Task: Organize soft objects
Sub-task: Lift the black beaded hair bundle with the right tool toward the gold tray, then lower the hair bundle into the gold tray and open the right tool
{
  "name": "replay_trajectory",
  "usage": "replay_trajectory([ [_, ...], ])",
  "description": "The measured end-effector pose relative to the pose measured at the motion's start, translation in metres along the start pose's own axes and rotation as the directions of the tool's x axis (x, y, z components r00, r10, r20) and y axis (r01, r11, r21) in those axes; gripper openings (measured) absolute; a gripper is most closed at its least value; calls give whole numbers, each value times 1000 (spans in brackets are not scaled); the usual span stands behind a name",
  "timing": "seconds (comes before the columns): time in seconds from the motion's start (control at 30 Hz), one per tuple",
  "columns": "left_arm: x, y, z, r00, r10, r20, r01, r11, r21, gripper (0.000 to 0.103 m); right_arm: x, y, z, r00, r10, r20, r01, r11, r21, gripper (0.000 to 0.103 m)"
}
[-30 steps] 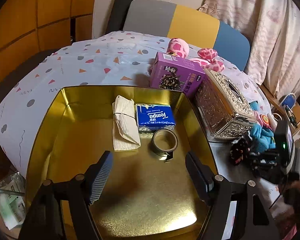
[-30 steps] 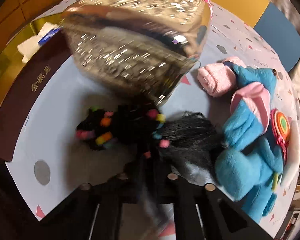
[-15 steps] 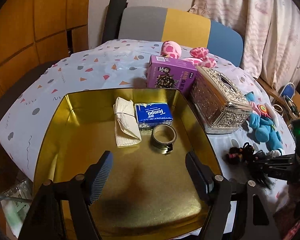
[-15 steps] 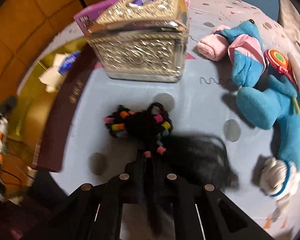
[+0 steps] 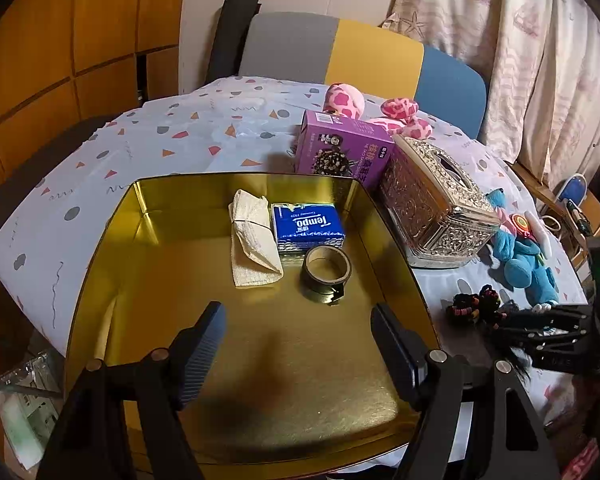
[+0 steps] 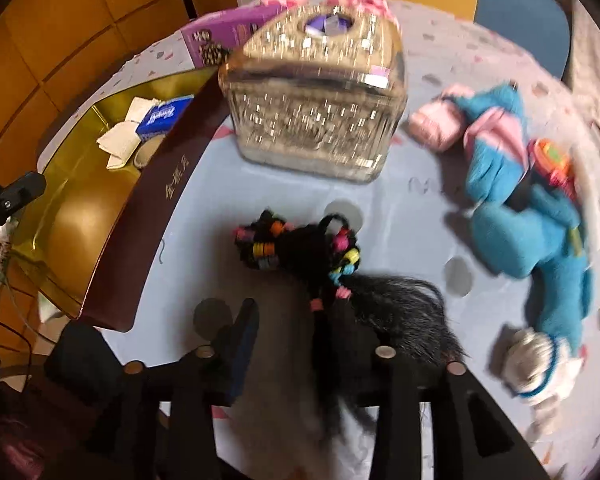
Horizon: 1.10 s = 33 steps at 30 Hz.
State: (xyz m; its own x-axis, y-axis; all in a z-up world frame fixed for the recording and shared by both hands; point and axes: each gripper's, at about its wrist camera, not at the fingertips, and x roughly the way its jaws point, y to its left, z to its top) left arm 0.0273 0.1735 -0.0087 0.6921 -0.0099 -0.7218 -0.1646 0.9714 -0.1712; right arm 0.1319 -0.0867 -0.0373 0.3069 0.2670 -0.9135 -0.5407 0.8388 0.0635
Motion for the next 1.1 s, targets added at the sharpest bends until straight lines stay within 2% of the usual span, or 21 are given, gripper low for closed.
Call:
replay_trajectory([
  [0.13,1,-1,-1,1000,-8,-9,8,1000,1,75,2,-7,-2,1000,-23,-21,22,999,-26,41],
  [0.2,0,-1,-1,1000,-11,-10,11,1000,-1,75,-1,1,-3,999,6,-42,-9,996,-86,41],
  [0.27,0,0,0,1000,-8,-5,8,1000,-2,75,-7,3,-3,1000,-15,-25,11,992,-128,42],
  [0.37,1,1,1,1000,-7,-6,7,1000,-11,75,-3,1,3,999,-44,-24,39,983,-181,52],
  [0.5,1,-1,-1,1000,-10,-11,10,1000,-9,75,39,1,22,988,-125,-90,102,968,-232,52],
  [0.53,0,-1,-1,1000,-10,-9,10,1000,-9,75,47,2,23,985,-140,-105,111,963,-246,49],
  [0.57,-2,-1,-1,1000,-9,-5,9,1000,-8,75,56,1,24,980,-148,-133,111,962,-251,36],
  [0.67,-5,1,0,1000,8,10,-8,1000,-2,75,53,5,23,987,-127,-103,100,968,-231,19],
  [0.73,-5,5,1,1000,13,14,-13,1000,-12,75,52,9,18,986,-138,-90,117,971,-211,19],
  [0.9,-4,9,0,1000,24,19,-24,1000,-19,75,35,13,12,996,-65,-68,58,994,-94,18],
  [1.1,-6,15,-2,999,42,21,-41,999,-29,75,3,32,31,997,74,12,-74,997,-15,18],
])
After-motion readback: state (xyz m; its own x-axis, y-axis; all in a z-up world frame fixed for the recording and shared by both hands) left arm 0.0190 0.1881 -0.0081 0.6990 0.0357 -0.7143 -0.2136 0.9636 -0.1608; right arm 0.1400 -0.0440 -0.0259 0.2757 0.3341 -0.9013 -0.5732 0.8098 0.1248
